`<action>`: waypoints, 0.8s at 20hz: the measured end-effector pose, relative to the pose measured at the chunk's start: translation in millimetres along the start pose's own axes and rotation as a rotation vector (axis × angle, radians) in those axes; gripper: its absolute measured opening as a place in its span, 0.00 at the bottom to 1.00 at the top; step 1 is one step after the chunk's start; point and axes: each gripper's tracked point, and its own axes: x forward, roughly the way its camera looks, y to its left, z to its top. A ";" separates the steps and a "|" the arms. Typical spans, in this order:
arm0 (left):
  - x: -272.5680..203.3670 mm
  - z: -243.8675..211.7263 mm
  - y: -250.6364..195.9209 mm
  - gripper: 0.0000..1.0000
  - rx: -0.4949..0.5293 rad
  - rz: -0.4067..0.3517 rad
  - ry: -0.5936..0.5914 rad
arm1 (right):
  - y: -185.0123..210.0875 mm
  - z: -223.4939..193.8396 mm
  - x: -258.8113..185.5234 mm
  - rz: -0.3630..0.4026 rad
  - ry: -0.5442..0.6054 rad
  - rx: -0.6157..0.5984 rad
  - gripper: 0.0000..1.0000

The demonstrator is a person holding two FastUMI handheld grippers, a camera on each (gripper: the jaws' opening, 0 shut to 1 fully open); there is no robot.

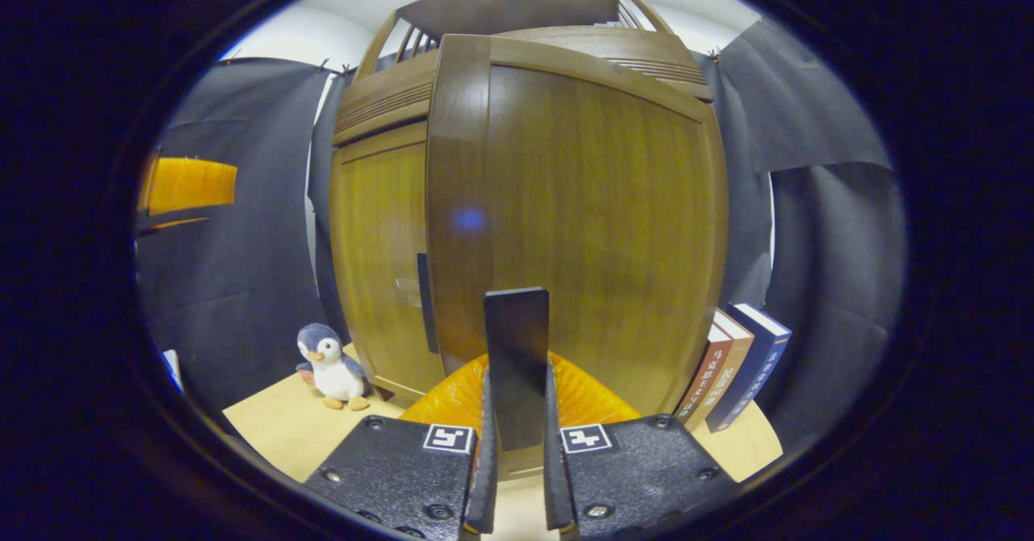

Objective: Open the right door of the double-door shoe cabinet with the right hand, and open the left door with the left hand.

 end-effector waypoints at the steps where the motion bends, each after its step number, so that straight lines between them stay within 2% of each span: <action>1: 4.5 -8.0 2.6 0.95 0.006 -0.003 0.010 | -1.8 -1.8 -2.3 -0.007 0.009 0.005 0.27; 10: 37.8 -40.1 -19.2 0.95 -0.019 -0.100 0.046 | -24.2 -8.5 -38.8 -0.080 0.036 0.035 0.26; 16: 48.7 -60.9 -32.9 0.95 -0.033 -0.133 0.079 | -48.9 -13.8 -67.0 -0.182 0.046 0.076 0.26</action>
